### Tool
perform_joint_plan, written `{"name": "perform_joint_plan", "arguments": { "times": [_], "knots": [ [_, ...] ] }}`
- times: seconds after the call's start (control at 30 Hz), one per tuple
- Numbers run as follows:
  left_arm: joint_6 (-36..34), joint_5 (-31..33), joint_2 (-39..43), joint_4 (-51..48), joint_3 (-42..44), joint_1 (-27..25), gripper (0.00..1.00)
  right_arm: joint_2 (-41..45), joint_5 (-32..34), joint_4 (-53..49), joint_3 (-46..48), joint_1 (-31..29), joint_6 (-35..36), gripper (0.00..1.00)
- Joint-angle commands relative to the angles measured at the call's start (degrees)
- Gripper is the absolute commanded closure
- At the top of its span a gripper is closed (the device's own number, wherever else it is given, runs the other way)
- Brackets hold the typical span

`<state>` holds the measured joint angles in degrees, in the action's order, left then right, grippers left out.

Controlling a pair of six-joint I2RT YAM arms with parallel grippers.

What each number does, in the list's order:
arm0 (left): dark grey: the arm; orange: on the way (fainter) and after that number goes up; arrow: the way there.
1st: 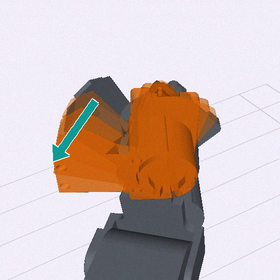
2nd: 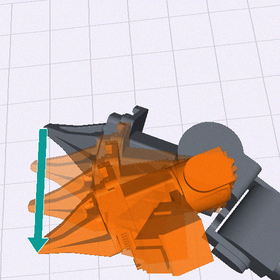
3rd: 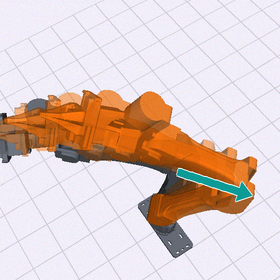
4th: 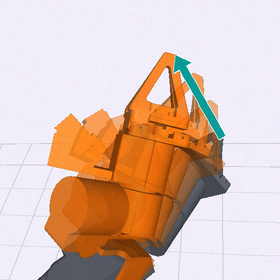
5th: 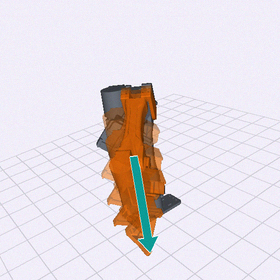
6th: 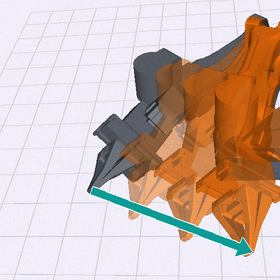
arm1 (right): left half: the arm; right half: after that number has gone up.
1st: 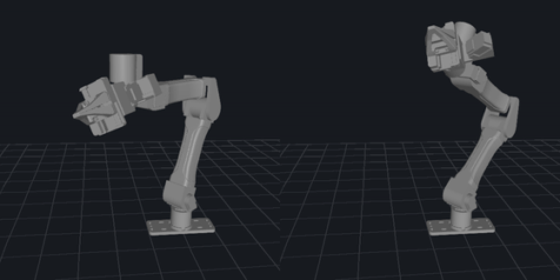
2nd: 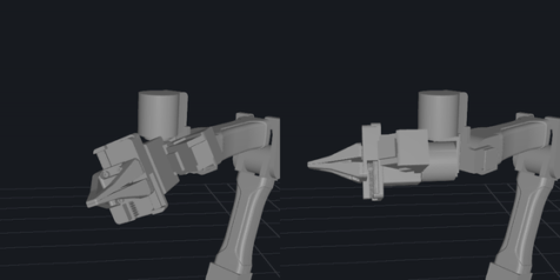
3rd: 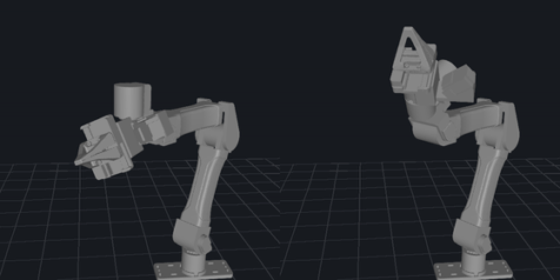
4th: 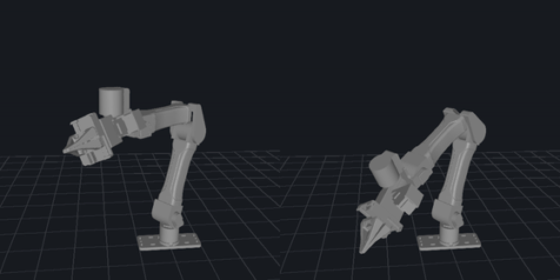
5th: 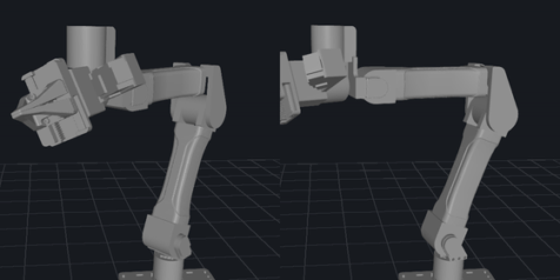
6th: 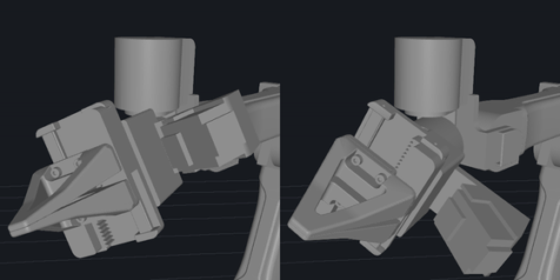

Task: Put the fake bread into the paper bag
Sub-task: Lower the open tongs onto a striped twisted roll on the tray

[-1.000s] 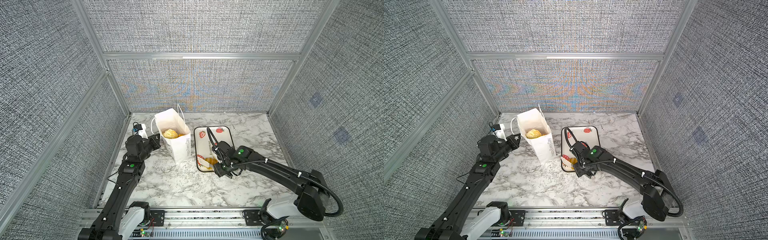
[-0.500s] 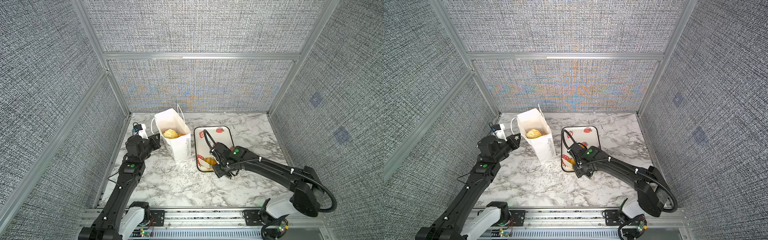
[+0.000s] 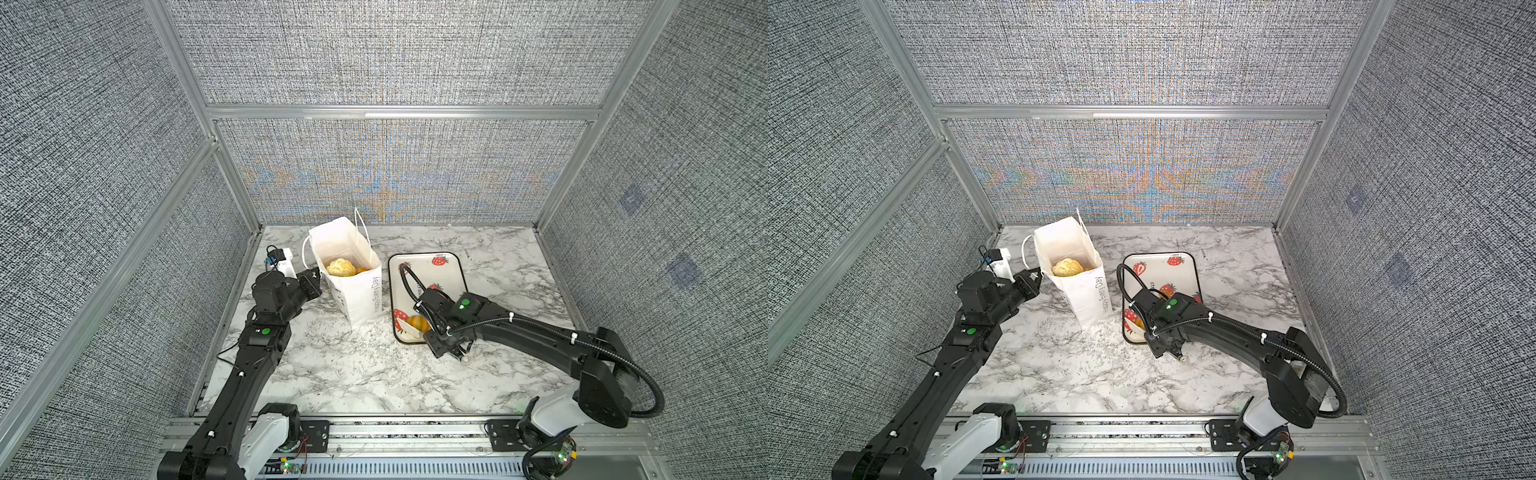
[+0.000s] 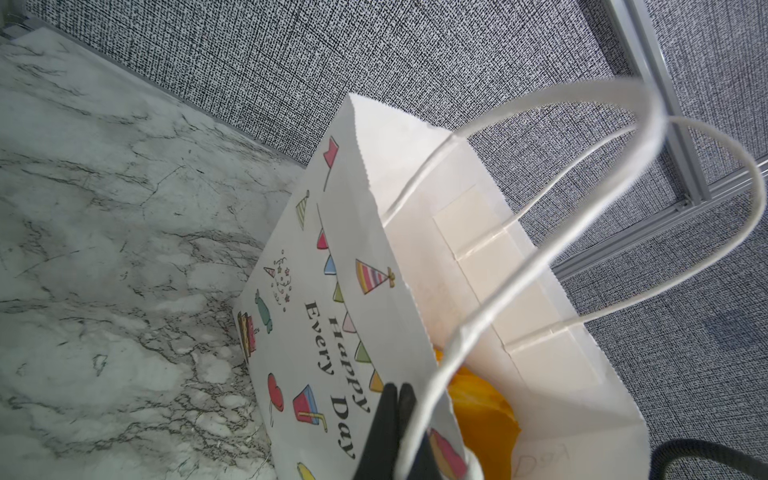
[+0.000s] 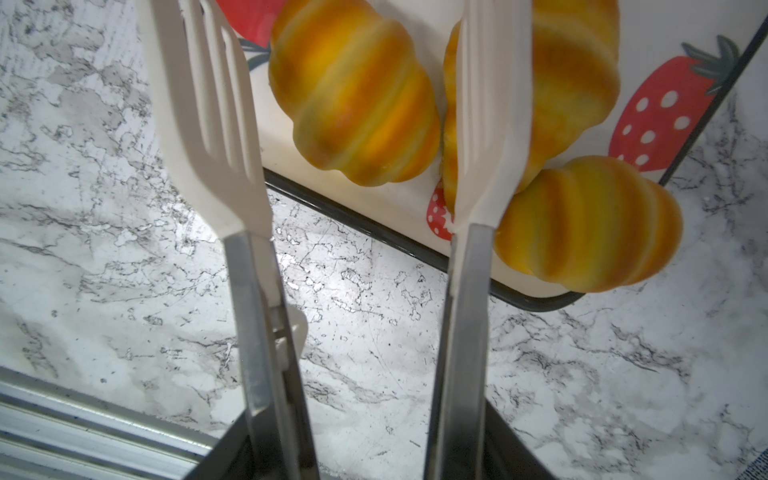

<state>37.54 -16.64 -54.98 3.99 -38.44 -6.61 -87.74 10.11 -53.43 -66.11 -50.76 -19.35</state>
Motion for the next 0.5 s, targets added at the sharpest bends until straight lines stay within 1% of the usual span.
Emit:
{"name": "perform_joint_plan", "arguments": {
  "times": [0.0,0.23,0.47],
  "knots": [
    [-0.19,-0.62,-0.3,-1.08,0.24,-0.12,1.0,-0.32,1.4,-1.44,-0.77,-0.31,-0.25,0.43],
    [-0.19,-0.5,-0.38,-0.99,0.34,-0.01,1.0,-2.32,2.32,-3.18,-1.96,-1.68,-0.07,0.44],
    [-0.11,-0.69,-0.57,-0.69,0.53,-0.05,1.0,-4.48,4.68,-5.01,-3.14,-3.09,-0.55,0.44]
  ]
}}
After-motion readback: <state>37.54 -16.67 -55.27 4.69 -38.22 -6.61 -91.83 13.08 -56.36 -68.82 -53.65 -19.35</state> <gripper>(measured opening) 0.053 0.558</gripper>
